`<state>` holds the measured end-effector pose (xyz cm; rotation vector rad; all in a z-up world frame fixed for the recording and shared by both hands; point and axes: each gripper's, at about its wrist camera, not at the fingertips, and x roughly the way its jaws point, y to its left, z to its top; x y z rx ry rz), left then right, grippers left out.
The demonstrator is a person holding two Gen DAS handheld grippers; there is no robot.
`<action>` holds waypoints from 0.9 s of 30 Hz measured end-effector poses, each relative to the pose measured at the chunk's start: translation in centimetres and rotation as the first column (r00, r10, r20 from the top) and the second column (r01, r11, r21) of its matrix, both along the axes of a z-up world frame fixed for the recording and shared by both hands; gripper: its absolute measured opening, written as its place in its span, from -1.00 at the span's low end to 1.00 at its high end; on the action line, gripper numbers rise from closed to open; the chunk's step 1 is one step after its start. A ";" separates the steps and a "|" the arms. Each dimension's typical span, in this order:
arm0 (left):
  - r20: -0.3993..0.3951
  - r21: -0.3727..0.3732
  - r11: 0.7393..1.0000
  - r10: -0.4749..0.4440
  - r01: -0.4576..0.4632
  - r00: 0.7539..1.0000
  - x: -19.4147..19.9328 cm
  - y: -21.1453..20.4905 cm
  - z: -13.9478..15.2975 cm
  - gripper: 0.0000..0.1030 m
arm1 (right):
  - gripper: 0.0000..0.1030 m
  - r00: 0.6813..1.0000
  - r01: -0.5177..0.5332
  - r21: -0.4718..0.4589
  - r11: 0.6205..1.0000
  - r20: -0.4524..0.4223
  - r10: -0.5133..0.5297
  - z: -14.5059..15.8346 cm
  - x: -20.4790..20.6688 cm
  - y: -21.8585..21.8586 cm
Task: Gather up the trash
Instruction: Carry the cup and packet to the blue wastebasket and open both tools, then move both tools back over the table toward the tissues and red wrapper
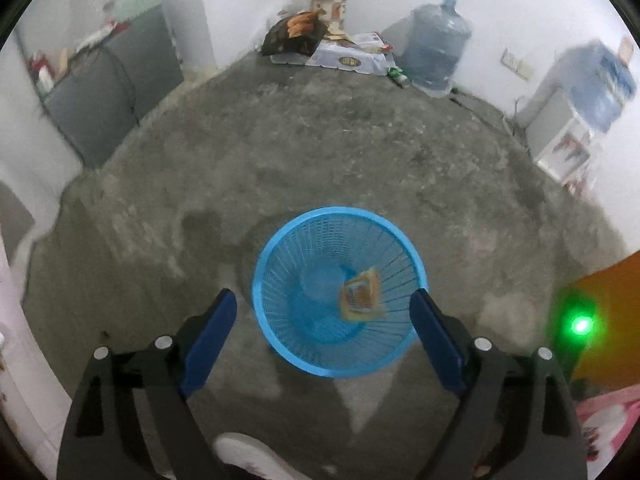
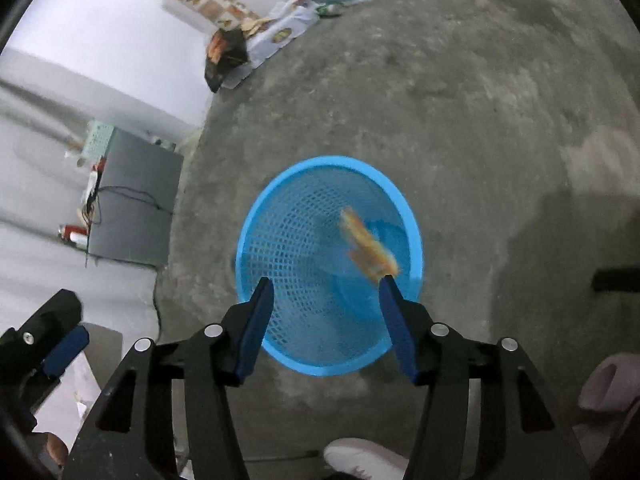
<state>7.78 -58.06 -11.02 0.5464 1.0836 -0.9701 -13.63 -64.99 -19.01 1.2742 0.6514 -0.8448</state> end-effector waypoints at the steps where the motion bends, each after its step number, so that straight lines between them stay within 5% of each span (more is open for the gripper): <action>1: -0.013 -0.014 1.000 0.007 -0.007 1.000 0.4 0.4 0.4 0.67 | 0.11 1.000 -0.004 -0.008 1.000 -0.009 0.004 0.1 -0.1 0.3; 7: -0.034 -0.109 0.994 0.023 -0.027 0.999 1.0 3.3 4.3 0.67 | 0.12 1.000 -0.022 -0.097 0.995 -0.008 0.022 3.2 -1.1 2.4; 12: -0.064 -0.157 0.987 0.029 -0.039 0.998 1.2 7.1 8.1 0.67 | 0.31 0.998 -0.067 -0.288 0.955 -0.036 0.059 9.4 -1.2 5.3; 18: -0.061 -0.218 0.973 0.068 -0.080 0.996 1.2 14.8 13.0 0.68 | 0.71 0.987 -0.160 -0.528 0.834 -0.088 0.134 17.3 0.0 9.8; 20: -0.036 -0.231 0.968 0.095 -0.101 0.995 1.2 17.7 14.2 0.81 | 0.85 0.982 -0.188 -0.589 0.786 -0.111 0.152 19.3 0.4 11.4; 24: -0.001 -0.274 0.950 0.155 -0.149 0.988 1.1 24.0 16.0 0.88 | 0.85 0.963 -0.270 -0.680 0.682 -0.201 0.181 22.3 1.6 15.0; 27: -0.006 -0.315 0.927 0.212 -0.203 0.977 1.2 29.6 17.1 0.89 | 0.85 0.944 -0.329 -0.697 0.637 -0.219 0.247 23.1 2.2 17.1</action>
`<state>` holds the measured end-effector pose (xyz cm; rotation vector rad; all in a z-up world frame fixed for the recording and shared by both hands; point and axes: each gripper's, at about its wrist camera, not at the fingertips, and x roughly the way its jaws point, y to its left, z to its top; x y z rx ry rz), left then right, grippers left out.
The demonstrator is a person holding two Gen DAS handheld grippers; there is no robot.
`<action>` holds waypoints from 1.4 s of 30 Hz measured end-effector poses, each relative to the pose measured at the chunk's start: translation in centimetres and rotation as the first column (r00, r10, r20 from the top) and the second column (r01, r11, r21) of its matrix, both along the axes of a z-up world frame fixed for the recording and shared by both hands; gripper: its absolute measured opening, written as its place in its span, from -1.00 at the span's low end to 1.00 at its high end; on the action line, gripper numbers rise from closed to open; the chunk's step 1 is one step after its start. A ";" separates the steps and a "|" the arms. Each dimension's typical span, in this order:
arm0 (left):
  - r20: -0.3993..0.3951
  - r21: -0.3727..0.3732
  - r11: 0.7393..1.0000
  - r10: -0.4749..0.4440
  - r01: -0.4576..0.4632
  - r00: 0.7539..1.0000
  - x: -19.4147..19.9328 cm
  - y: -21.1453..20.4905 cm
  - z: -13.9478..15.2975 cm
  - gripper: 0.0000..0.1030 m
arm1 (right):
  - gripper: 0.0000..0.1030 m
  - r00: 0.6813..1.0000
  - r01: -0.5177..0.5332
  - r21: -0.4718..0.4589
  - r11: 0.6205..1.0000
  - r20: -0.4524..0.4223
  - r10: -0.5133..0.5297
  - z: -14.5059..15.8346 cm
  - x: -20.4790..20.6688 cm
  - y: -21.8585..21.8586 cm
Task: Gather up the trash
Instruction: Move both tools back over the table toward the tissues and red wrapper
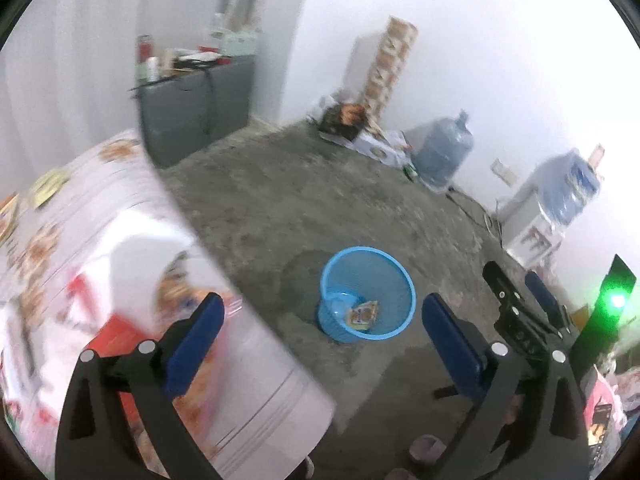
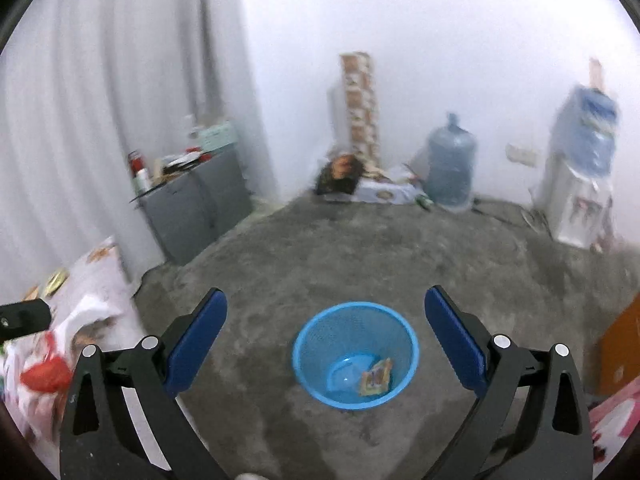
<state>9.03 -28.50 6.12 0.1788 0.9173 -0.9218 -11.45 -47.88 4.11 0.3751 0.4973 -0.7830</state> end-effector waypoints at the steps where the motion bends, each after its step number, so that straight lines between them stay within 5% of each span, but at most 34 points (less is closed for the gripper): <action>1: 0.002 -0.014 1.000 0.013 -0.013 1.000 0.2 1.6 0.2 0.89 | 0.85 1.000 -0.020 -0.001 1.000 -0.008 0.020 0.2 0.3 0.7; 7: -0.010 -0.103 0.980 0.170 -0.170 0.985 1.2 11.5 2.2 0.89 | 0.85 0.991 -0.122 0.042 0.992 -0.059 0.124 0.7 2.1 3.9; 11: 0.007 -0.161 0.953 0.262 -0.257 0.965 1.7 17.5 3.6 0.89 | 0.85 0.977 -0.209 -0.012 0.978 -0.056 0.208 1.4 2.5 6.3; 21: 0.107 -0.220 0.875 0.461 -0.431 0.881 0.9 29.6 4.0 0.89 | 0.85 0.902 -0.411 -0.010 0.912 0.140 0.408 3.5 2.7 10.0; 26: 0.189 -0.207 0.883 0.458 -0.421 0.869 0.0 30.3 2.9 0.89 | 0.85 0.868 -0.491 0.074 0.868 0.132 0.479 2.8 4.3 11.3; 35: 0.237 -0.162 0.927 0.369 -0.338 0.899 -0.7 27.9 -0.3 0.89 | 0.58 0.813 -0.582 0.263 0.769 0.175 0.555 0.9 7.0 11.8; 38: 0.265 -0.143 0.936 0.350 -0.322 0.899 -0.7 26.7 -1.3 0.89 | 0.46 0.787 -0.615 0.339 0.712 0.212 0.580 0.2 8.3 11.9; 42: 0.359 -0.067 0.945 0.323 -0.321 0.876 -0.6 24.5 -2.6 0.89 | 0.24 0.746 -0.657 0.473 0.587 0.294 0.598 -0.9 10.7 12.2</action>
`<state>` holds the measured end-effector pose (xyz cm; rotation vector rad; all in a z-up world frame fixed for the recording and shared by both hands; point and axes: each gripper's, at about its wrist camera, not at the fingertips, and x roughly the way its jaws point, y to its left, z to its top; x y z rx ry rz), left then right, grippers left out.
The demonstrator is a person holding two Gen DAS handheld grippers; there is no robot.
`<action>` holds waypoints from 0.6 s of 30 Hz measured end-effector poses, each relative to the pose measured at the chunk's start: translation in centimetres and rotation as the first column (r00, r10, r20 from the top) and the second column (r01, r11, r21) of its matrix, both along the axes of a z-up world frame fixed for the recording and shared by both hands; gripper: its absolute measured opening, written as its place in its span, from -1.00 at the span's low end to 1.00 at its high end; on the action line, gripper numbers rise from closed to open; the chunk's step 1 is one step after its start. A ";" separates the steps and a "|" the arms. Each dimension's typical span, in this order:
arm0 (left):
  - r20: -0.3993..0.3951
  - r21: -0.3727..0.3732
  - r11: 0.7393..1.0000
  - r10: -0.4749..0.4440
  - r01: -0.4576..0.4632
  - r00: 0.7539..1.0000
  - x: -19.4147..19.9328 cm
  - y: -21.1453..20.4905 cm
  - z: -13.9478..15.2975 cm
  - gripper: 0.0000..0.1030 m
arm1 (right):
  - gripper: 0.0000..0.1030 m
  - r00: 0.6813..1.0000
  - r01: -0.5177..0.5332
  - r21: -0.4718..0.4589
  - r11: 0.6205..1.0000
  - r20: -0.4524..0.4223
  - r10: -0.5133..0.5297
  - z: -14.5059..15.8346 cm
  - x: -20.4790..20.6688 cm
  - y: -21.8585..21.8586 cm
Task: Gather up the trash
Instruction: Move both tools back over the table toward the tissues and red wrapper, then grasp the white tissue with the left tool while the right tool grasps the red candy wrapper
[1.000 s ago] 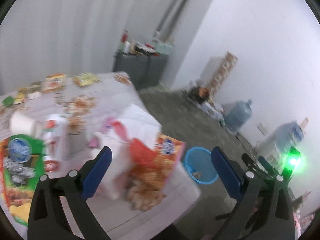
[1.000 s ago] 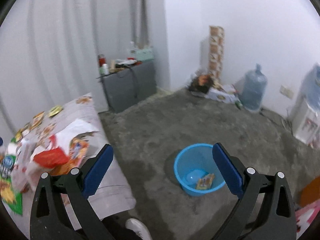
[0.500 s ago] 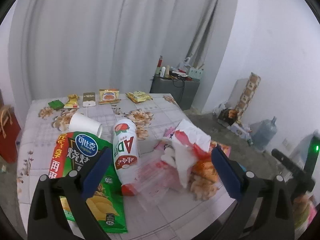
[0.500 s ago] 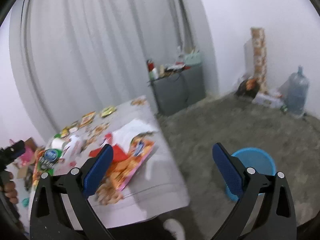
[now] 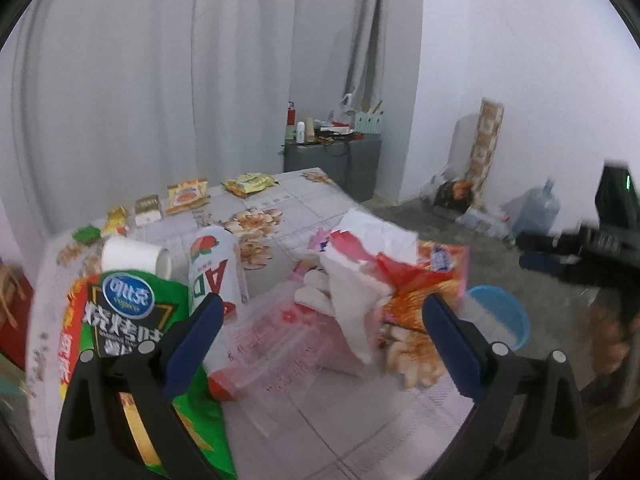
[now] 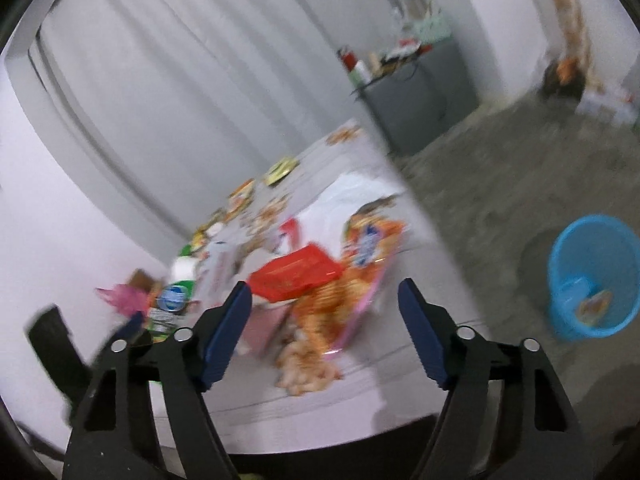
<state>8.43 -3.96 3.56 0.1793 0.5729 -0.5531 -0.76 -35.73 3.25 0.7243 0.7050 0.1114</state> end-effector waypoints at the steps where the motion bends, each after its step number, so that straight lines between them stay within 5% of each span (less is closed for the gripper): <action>1: 0.013 0.032 0.999 0.005 -0.006 1.000 0.1 -0.4 -0.3 0.89 | 0.22 1.000 -0.017 0.047 0.999 -0.010 0.017 -0.3 0.6 0.0; 8: 0.071 0.146 0.989 -0.044 0.033 0.996 0.6 -3.5 -2.3 0.69 | 0.18 0.985 -0.078 0.384 0.920 -0.111 0.130 -3.9 5.5 0.9; 18: 0.035 0.254 0.964 -0.096 0.083 0.995 2.6 -7.2 -5.4 0.23 | 0.18 0.960 -0.015 0.528 0.849 -0.231 0.161 -6.4 8.8 2.0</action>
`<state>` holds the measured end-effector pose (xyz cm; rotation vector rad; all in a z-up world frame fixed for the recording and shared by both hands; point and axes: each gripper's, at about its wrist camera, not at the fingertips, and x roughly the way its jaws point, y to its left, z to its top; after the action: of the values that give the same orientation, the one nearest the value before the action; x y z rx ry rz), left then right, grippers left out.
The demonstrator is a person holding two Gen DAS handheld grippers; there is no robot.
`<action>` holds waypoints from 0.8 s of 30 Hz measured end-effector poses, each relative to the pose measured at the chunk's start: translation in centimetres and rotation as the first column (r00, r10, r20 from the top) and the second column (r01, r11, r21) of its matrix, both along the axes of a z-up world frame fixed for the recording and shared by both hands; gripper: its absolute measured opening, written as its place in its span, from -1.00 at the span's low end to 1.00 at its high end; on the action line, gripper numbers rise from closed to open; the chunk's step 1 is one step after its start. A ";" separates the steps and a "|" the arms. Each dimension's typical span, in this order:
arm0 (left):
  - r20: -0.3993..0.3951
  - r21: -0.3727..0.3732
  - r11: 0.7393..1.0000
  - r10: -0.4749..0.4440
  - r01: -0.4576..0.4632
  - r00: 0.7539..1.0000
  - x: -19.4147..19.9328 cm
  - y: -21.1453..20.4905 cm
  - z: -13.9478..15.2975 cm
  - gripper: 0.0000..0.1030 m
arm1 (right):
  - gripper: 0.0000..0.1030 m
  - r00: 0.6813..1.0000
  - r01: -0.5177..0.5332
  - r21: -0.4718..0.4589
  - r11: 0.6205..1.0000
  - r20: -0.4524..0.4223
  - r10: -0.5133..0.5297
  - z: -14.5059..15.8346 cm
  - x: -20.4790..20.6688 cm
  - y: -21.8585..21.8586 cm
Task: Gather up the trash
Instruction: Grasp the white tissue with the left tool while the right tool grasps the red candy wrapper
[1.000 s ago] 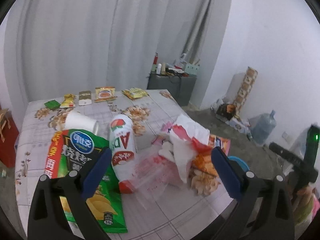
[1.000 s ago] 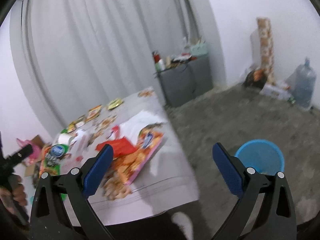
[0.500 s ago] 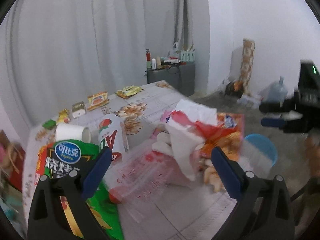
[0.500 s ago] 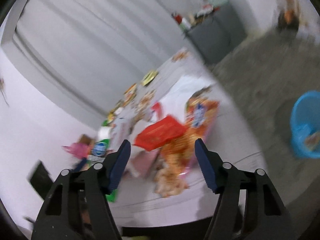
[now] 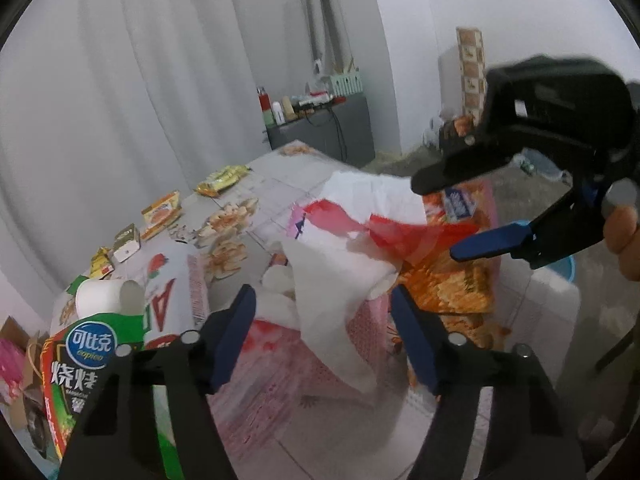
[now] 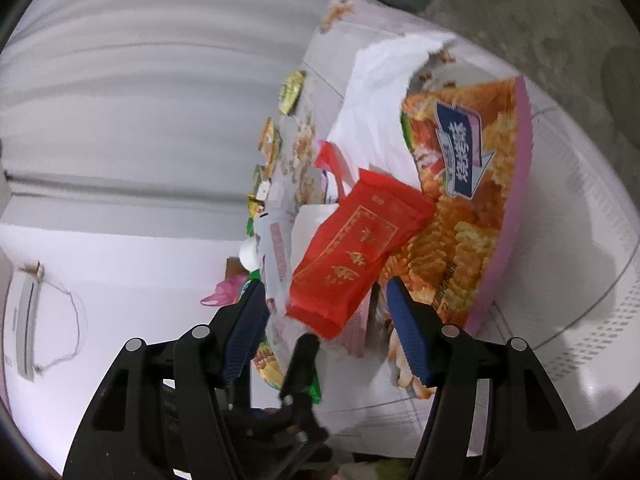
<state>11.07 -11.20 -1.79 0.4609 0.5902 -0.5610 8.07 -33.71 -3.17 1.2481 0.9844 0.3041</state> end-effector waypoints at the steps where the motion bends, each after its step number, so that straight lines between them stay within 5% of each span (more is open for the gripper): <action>1: -0.004 0.010 1.000 0.001 -0.001 1.000 0.1 -0.2 -0.3 0.16 | 0.18 1.000 0.003 0.011 1.000 -0.008 -0.003 -0.2 0.2 0.1; 9: -0.085 -0.004 1.000 0.021 -0.021 0.996 1.2 0.0 -1.2 -0.28 | 0.04 0.999 0.035 0.067 0.997 -0.041 -0.032 -1.7 1.5 0.5; 19: -0.121 -0.062 0.997 0.042 -0.049 0.992 1.2 1.2 -0.3 -0.61 | -0.70 0.999 0.029 0.096 0.995 -0.017 -0.027 -2.2 0.8 0.9; 24: -0.136 -0.115 0.991 0.047 -0.063 0.990 1.1 2.1 0.7 -0.69 | -0.87 0.999 0.034 0.091 0.995 0.017 -0.035 -2.0 -0.2 0.9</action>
<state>12.15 -9.07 -1.08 0.2953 0.6913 -0.5736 7.89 -32.83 -5.12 1.3416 0.9410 0.3358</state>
